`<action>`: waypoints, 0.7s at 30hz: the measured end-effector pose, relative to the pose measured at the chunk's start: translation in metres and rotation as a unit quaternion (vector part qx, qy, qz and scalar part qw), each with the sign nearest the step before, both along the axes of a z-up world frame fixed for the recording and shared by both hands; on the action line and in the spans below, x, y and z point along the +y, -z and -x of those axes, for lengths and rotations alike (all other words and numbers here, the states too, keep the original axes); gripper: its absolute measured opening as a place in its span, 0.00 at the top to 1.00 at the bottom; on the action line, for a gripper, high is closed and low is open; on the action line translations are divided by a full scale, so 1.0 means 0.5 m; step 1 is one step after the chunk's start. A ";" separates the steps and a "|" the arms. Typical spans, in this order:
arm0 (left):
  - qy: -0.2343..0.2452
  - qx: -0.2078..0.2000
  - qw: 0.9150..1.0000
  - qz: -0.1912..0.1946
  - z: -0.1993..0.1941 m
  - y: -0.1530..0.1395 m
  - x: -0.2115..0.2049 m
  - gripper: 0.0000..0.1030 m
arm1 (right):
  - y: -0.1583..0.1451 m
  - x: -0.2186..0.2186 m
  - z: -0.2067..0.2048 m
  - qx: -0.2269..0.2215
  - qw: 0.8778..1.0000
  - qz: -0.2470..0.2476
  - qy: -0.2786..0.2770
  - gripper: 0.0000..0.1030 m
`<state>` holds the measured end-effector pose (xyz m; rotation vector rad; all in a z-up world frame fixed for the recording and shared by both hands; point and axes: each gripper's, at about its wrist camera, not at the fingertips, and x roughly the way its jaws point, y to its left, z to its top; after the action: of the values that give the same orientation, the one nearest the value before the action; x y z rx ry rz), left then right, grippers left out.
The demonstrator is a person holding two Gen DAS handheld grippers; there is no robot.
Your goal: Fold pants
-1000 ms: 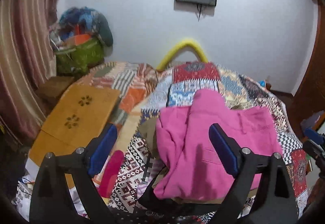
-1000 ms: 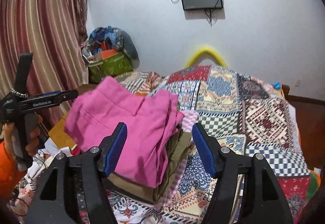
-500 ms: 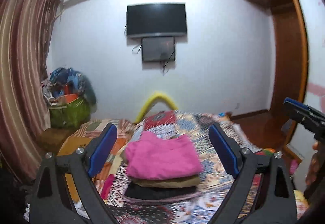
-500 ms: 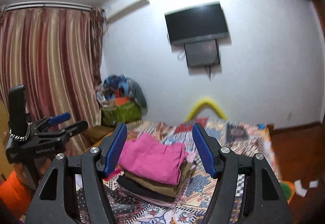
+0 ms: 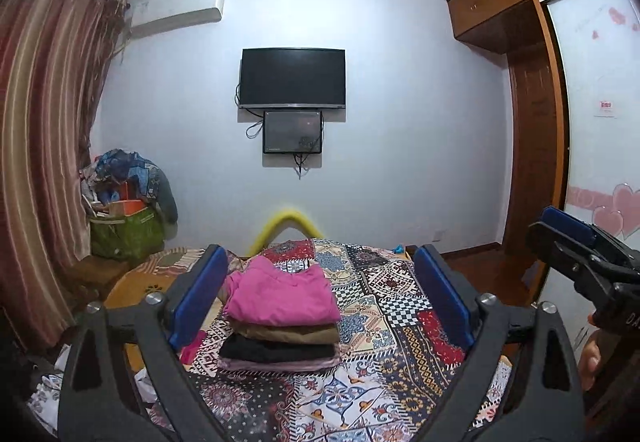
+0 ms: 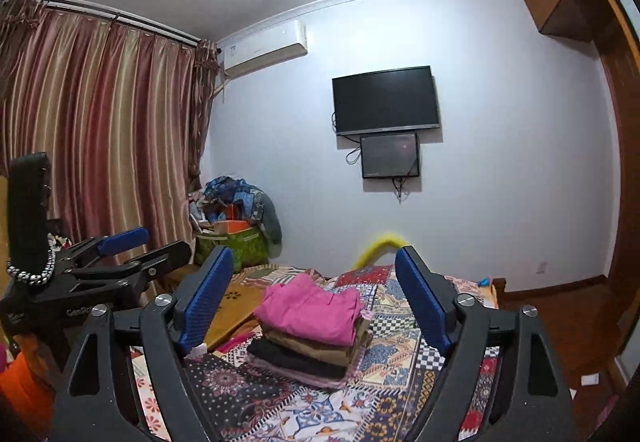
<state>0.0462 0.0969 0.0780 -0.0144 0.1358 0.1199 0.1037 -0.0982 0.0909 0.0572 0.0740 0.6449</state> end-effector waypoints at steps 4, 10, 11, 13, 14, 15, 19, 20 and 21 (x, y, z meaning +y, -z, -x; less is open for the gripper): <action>-0.001 -0.001 1.000 -0.003 0.035 0.016 -0.012 0.00 | 0.008 0.001 0.011 0.002 1.000 -0.006 0.007 0.05; -0.004 0.005 1.000 0.010 0.049 0.038 -0.010 0.00 | 0.020 -0.013 0.033 0.004 1.000 -0.012 0.022 0.00; -0.004 0.005 1.000 0.011 0.050 0.040 -0.010 0.00 | 0.020 -0.012 0.035 0.005 1.000 -0.011 0.023 0.00; -0.004 0.005 1.000 0.011 0.050 0.045 -0.010 0.00 | 0.021 -0.012 0.034 0.007 1.000 -0.011 0.025 0.00; -0.004 0.005 1.000 0.010 0.050 0.047 -0.011 0.00 | 0.025 -0.015 0.037 0.007 1.000 -0.012 0.026 0.00; -0.005 0.004 1.000 0.010 0.050 0.048 -0.012 0.00 | 0.027 -0.016 0.041 0.008 1.000 -0.012 0.026 0.00; -0.004 0.004 1.000 0.012 0.049 0.052 -0.012 0.00 | 0.032 -0.015 0.055 0.006 0.999 -0.008 0.030 0.00; -0.004 0.005 1.000 0.012 0.047 0.055 -0.013 0.00 | 0.033 -0.013 0.055 0.005 0.999 -0.007 0.032 0.00; -0.005 0.005 1.000 0.013 0.046 0.055 -0.013 0.00 | 0.035 -0.013 0.057 0.004 0.999 -0.006 0.032 0.00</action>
<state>0.0232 0.0905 0.0504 -0.0406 0.1475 0.1275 0.0754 -0.1048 0.0736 0.0728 0.0767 0.5808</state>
